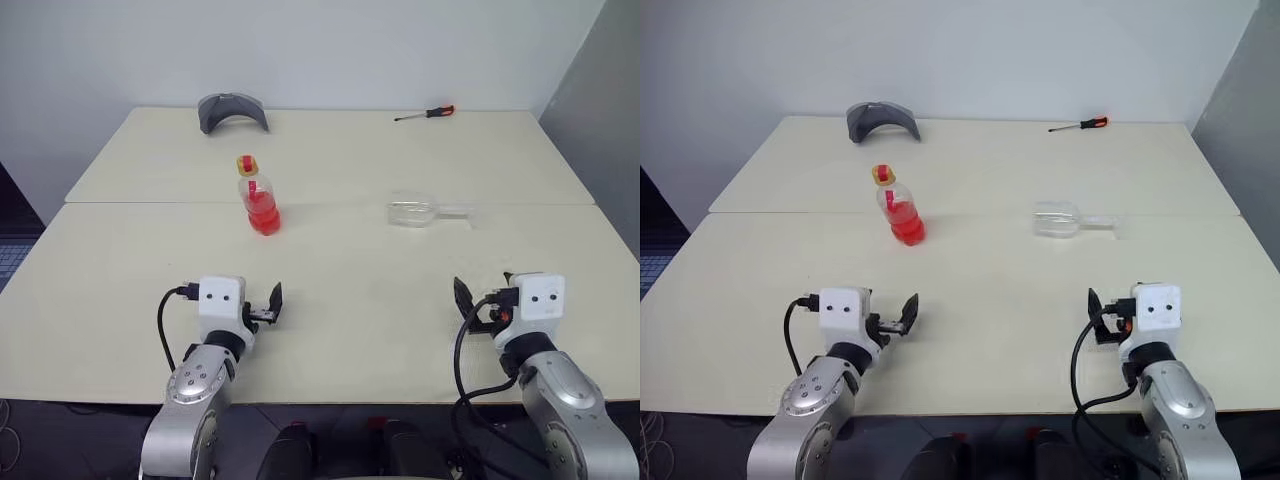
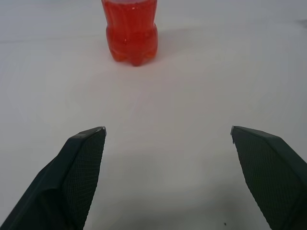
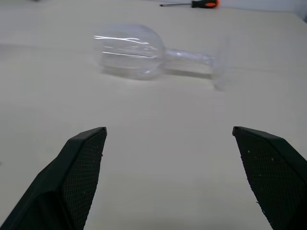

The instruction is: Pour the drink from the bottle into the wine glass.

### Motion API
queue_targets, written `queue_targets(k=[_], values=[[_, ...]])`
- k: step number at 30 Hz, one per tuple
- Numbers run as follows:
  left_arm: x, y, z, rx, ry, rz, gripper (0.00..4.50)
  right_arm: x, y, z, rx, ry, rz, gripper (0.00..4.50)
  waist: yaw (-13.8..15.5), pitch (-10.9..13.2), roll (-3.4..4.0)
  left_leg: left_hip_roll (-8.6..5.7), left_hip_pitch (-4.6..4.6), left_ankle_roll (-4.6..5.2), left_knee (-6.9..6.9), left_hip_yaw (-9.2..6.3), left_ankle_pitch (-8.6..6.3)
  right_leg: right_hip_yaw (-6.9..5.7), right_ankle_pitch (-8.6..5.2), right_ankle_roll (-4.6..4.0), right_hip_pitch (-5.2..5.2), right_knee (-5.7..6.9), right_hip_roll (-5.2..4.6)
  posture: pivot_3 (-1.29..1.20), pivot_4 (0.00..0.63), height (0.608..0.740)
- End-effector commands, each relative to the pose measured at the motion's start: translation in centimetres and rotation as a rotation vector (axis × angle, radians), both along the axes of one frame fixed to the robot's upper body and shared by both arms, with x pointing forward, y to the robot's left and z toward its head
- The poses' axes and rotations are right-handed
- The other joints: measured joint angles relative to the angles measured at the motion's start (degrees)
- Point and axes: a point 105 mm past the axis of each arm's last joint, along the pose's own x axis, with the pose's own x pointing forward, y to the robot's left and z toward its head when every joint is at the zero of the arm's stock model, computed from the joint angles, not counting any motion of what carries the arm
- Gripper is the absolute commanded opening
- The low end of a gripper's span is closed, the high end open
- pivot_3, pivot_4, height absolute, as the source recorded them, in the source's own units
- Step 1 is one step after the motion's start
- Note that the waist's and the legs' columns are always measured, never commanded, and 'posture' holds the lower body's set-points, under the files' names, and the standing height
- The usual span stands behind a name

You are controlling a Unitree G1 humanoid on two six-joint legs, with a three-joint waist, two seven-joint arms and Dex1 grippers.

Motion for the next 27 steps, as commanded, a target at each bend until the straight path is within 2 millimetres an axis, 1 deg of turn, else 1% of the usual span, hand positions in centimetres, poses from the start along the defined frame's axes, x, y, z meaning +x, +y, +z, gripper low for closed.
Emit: queue_targets(k=[1,4,6,9,12,14,19,22,27], values=[[1.5,1.4,1.5,0.032,-0.082,0.01,4.48,-0.1,2.6,1.7,0.056,-0.042,0.232,4.5,-0.05,0.0,0.0,0.01,0.01,0.0,0.0,-0.01,0.0,-0.01,0.0,0.0,0.0,0.0,0.02,0.0,0.15,0.74],[3.4,1.8,2.1,0.035,-0.114,-0.018,4.48,-0.3,4.4,3.1,0.087,-0.052,0.446,4.5,-0.09,0.0,0.0,0.02,0.03,0.01,0.0,0.01,0.0,0.01,0.0,-0.01,0.01,0.01,0.03,0.0,0.15,0.74],[4.6,1.4,2.5,0.065,-0.14,-0.067,4.48,-0.1,4.8,3.9,0.091,-0.057,0.521,4.5,0.0,0.01,-0.02,0.0,0.02,0.02,0.02,0.01,-0.01,0.0,0.01,-0.01,0.02,0.0,0.02,0.0,0.15,0.74],[6.6,1.5,2.9,0.048,-0.154,-0.074,4.48,0.5,5.2,5.0,0.082,-0.071,0.587,4.5,0.11,0.01,-0.03,-0.01,0.0,0.02,0.05,0.0,-0.01,-0.02,0.02,-0.01,0.04,0.0,0.01,0.0,0.15,0.74],[8.1,1.3,3.6,0.063,-0.188,-0.081,4.48,1.0,5.8,5.5,0.068,-0.078,0.618,4.5,0.22,0.01,-0.04,-0.01,-0.02,0.02,0.08,0.0,0.0,-0.02,0.03,-0.01,0.02,0.0,0.01,0.0,0.15,0.74],[8.8,1.2,4.0,0.061,-0.211,-0.071,4.48,1.2,6.1,5.4,0.065,-0.078,0.625,4.5,0.21,0.01,-0.04,-0.01,-0.04,0.01,0.08,-0.01,0.0,-0.02,0.04,-0.02,0.0,0.01,0.01,0.0,0.15,0.74],[9.4,0.7,4.2,0.055,-0.232,-0.083,4.48,1.2,6.7,5.4,0.081,-0.083,0.641,4.5,0.19,0.01,-0.04,-0.01,-0.08,-0.09,0.08,0.03,0.05,0.03,0.05,-0.03,-0.04,0.0,-0.03,0.0,0.15,0.74],[9.8,0.9,4.2,0.032,-0.239,-0.078,4.48,1.0,6.9,5.5,0.088,-0.084,0.654,4.5,0.22,0.01,-0.04,-0.01,-0.09,-0.09,0.1,0.01,0.06,0.01,0.05,-0.03,-0.04,0.01,-0.03,0.0,0.15,0.74],[11.4,1.3,5.1,0.021,-0.275,-0.051,4.48,1.0,7.1,5.6,0.09,-0.087,0.657,4.5,0.25,0.01,-0.04,-0.01,-0.08,-0.05,0.14,-0.03,0.05,-0.06,0.07,-0.01,-0.03,0.06,-0.03,0.0,0.15,0.74]])
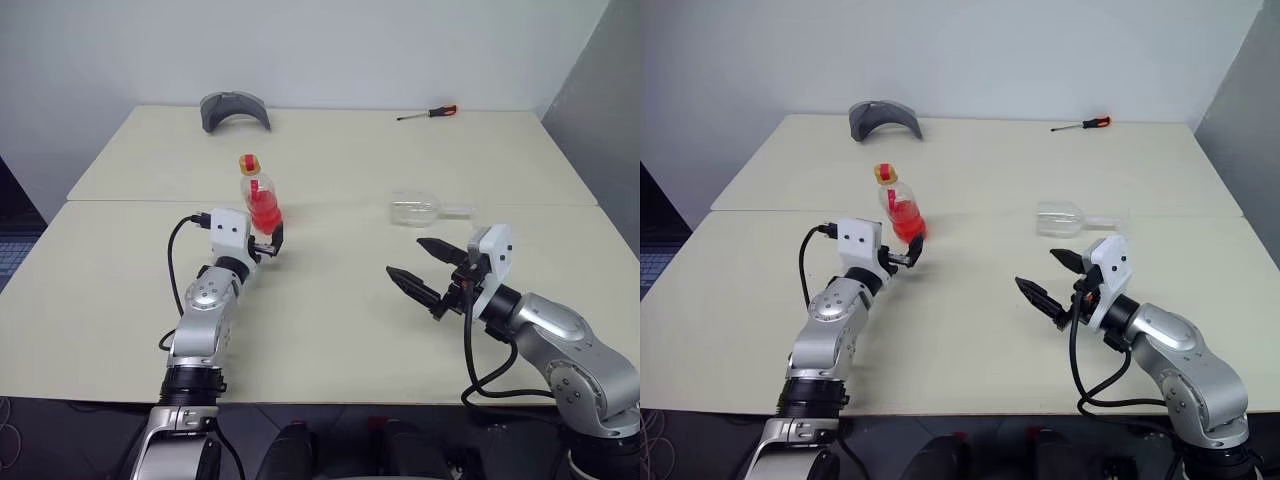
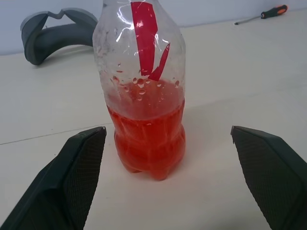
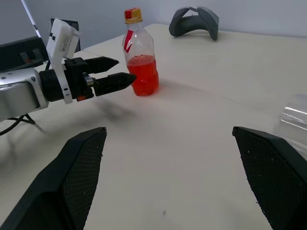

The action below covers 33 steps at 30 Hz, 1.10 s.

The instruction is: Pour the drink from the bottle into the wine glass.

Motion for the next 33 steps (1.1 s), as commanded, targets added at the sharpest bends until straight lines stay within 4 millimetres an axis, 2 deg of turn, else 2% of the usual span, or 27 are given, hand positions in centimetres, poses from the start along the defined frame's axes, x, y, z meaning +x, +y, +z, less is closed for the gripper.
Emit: queue_targets(k=[1,29,32,33], values=[[1.2,0.3,2.4,-0.009,-0.09,0.013,4.48,-0.4,0.5,1.5,0.015,-0.061,0.025,4.5,0.0,0.0,0.0,0.0,0.0,0.0,0.0,0.0,0.0,-0.02,0.0,0.0,0.0,0.0,0.0,0.0,0.15,0.74],[5.9,0.4,2.7,-0.005,-0.136,0.043,4.48,-0.8,0.2,2.0,0.001,-0.065,-0.039,4.5,-0.04,0.01,-0.03,-0.02,-0.05,-0.05,0.02,0.03,0.04,0.01,0.02,0.03,-0.04,-0.01,0.0,0.0,0.15,0.74],[6.0,0.4,2.9,-0.008,-0.15,0.036,3.91,-0.7,0.2,2.1,0.004,-0.065,-0.043,4.5,-0.06,0.01,-0.03,-0.03,-0.04,-0.06,0.03,0.03,0.04,0.01,0.02,0.02,-0.05,-0.01,0.0,0.0,0.15,0.74],[6.0,0.4,2.9,-0.011,-0.152,0.036,3.59,-0.7,0.2,2.1,0.004,-0.065,-0.044,4.5,-0.08,0.01,-0.03,-0.03,-0.05,-0.06,0.02,0.04,0.04,0.02,0.02,0.03,-0.05,-0.01,0.0,0.0,0.15,0.74]])
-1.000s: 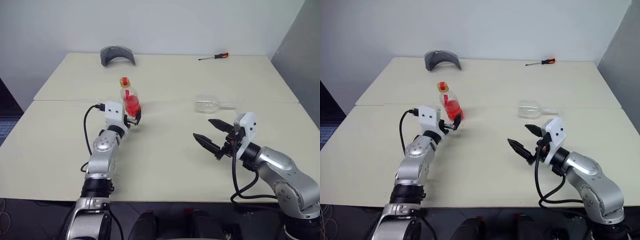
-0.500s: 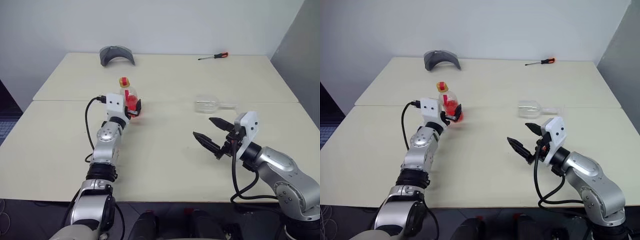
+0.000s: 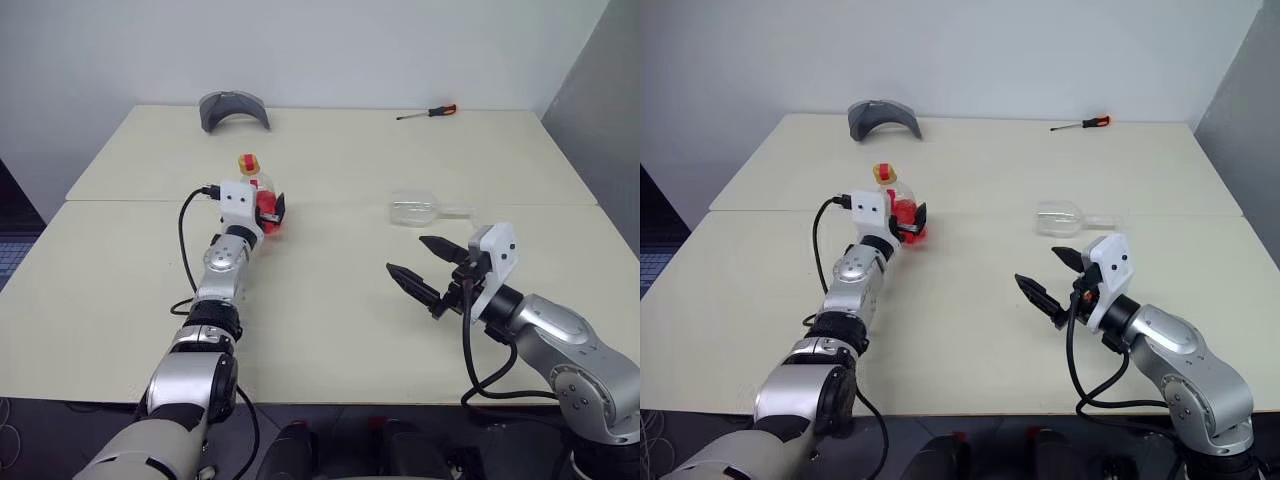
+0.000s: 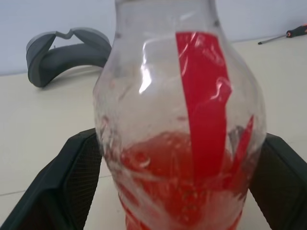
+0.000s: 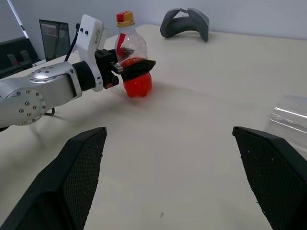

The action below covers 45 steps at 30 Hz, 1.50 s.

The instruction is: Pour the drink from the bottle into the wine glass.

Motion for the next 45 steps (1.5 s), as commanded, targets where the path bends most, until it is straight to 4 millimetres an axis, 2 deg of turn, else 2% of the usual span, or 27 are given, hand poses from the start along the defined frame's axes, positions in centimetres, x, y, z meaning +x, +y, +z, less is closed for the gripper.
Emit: queue_targets(k=[1,4,6,11,23,27,30,33,39,45], values=[[0.2,0.4,1.9,-0.003,-0.069,0.007,3.28,-0.4,0.1,1.4,0.004,-0.062,0.004,4.5,-0.03,0.0,0.0,0.0,0.0,0.0,0.0,0.0,0.0,0.01,0.0,0.0,0.0,0.0,0.0,0.0,0.15,0.74],[0.3,0.6,2.0,-0.011,-0.072,0.016,2.51,-0.4,0.1,1.4,0.004,-0.061,0.002,4.5,-0.02,0.0,0.0,0.0,0.0,0.0,0.0,0.0,0.0,-0.01,0.0,0.0,-0.01,0.01,0.0,0.0,0.15,0.74],[0.3,0.7,2.0,-0.015,-0.074,0.021,2.32,-0.4,0.1,1.3,0.005,-0.06,0.002,4.5,-0.02,0.0,0.0,0.0,0.0,0.0,0.01,0.0,0.0,0.0,0.0,0.0,0.0,0.01,0.0,0.0,0.15,0.74],[0.3,0.7,2.1,-0.003,-0.077,0.012,2.3,-0.2,0.2,1.4,0.007,-0.064,0.002,4.5,-0.04,0.0,0.0,0.0,0.0,0.0,0.01,0.0,0.0,0.0,0.0,0.0,0.0,0.02,0.0,0.0,0.15,0.74],[-1.1,-2.6,4.6,0.041,-0.101,-0.198,2.25,1.3,0.1,2.5,0.01,-0.096,-0.03,4.5,-0.15,0.0,0.0,0.0,-0.06,-0.07,0.02,0.01,0.04,0.04,0.01,-0.01,-0.06,0.01,0.0,0.0,0.15,0.74],[-2.8,-5.3,5.0,0.048,-0.077,-0.355,2.25,3.1,0.3,3.5,-0.03,-0.124,-0.072,4.5,-0.36,0.0,0.0,0.0,-0.06,-0.07,0.05,0.0,0.04,0.05,0.01,-0.01,-0.06,0.05,0.0,0.0,0.15,0.74],[-4.6,-7.8,4.8,0.073,-0.038,-0.51,2.23,4.3,0.8,4.3,-0.059,-0.144,-0.078,4.5,-0.51,0.0,0.0,0.0,-0.05,-0.07,0.04,-0.01,0.05,0.05,0.01,-0.03,-0.06,0.06,0.0,0.0,0.15,0.74],[-6.3,-9.3,4.7,0.103,-0.004,-0.643,2.23,5.3,2.1,6.0,-0.039,-0.174,-0.03,4.5,-0.81,0.0,0.0,0.0,-0.06,-0.08,0.03,-0.01,0.05,0.06,0.01,-0.04,-0.06,0.03,0.0,0.0,0.15,0.74],[-6.9,-10.6,5.4,0.128,0.022,-0.774,2.23,6.2,3.7,7.9,-0.012,-0.193,0.039,4.5,-1.3,0.0,0.01,0.0,-0.07,-0.07,0.05,-0.02,0.04,0.05,0.02,-0.05,-0.07,0.04,0.0,0.0,0.15,0.74],[-7.5,-11.4,5.2,0.187,0.018,-0.883,2.23,6.3,4.8,8.5,-0.009,-0.203,0.094,4.5,-1.39,0.0,0.01,0.0,-0.08,-0.05,0.04,0.01,0.05,0.07,0.02,-0.05,-0.07,0.01,0.0,0.0,0.15,0.74]])
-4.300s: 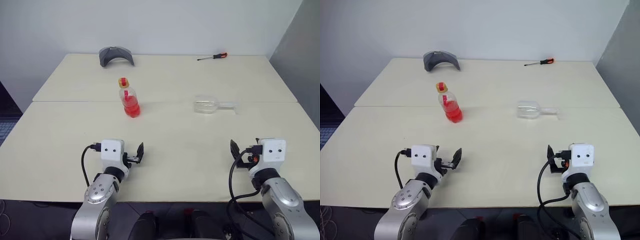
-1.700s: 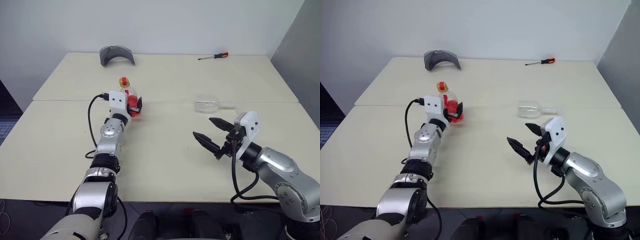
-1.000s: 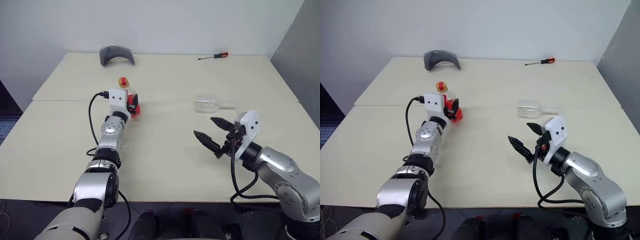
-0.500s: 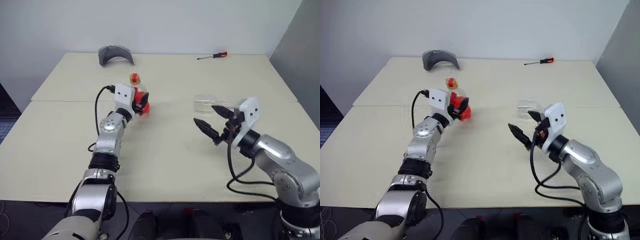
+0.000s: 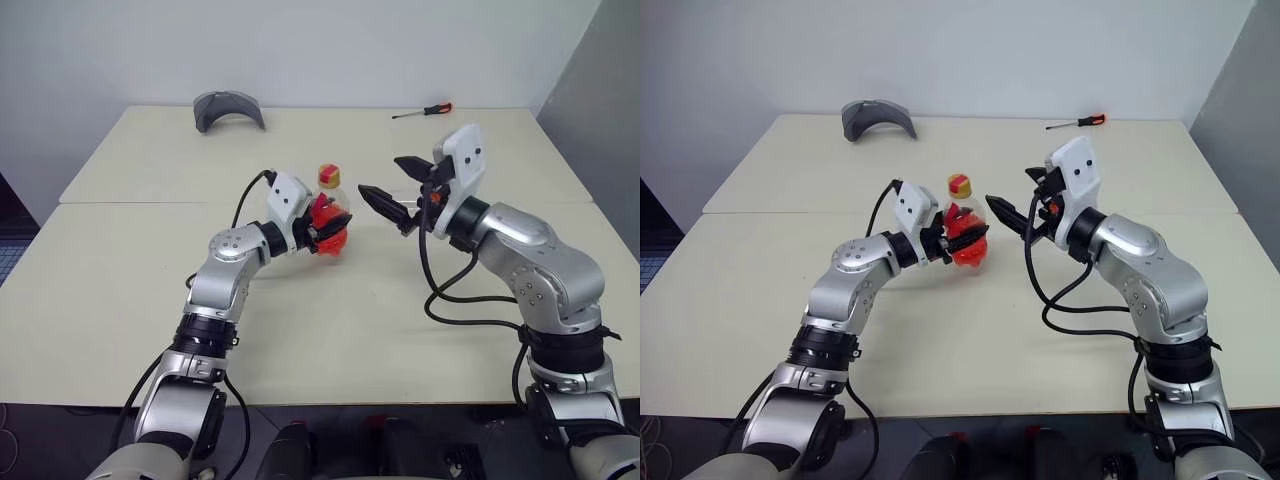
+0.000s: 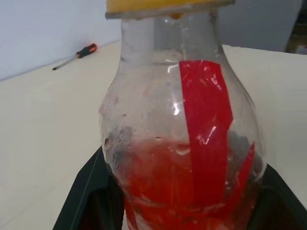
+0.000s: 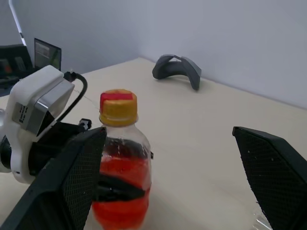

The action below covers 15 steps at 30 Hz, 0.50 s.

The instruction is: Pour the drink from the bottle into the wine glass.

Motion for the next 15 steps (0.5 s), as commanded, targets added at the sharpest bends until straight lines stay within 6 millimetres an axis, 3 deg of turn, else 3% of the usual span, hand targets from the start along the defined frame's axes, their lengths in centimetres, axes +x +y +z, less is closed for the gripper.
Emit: queue_targets(k=[1,15], values=[[-0.4,-0.5,1.7,0.009,-0.08,-0.065,2.22,-0.5,0.7,1.4,0.012,-0.05,0.041,4.5,-0.06,0.0,0.0,0.0,-0.01,0.0,0.0,0.01,0.0,0.01,0.0,0.0,-0.01,-0.01,0.0,0.0,0.15,0.74],[-0.2,-1.3,1.9,0.031,-0.099,-0.138,2.21,-0.4,2.6,2.1,0.043,-0.024,0.104,4.5,-0.14,0.0,0.0,0.0,-0.02,0.06,0.01,-0.01,-0.03,0.0,0.0,-0.01,-0.03,0.02,-0.02,0.0,0.15,0.74]])
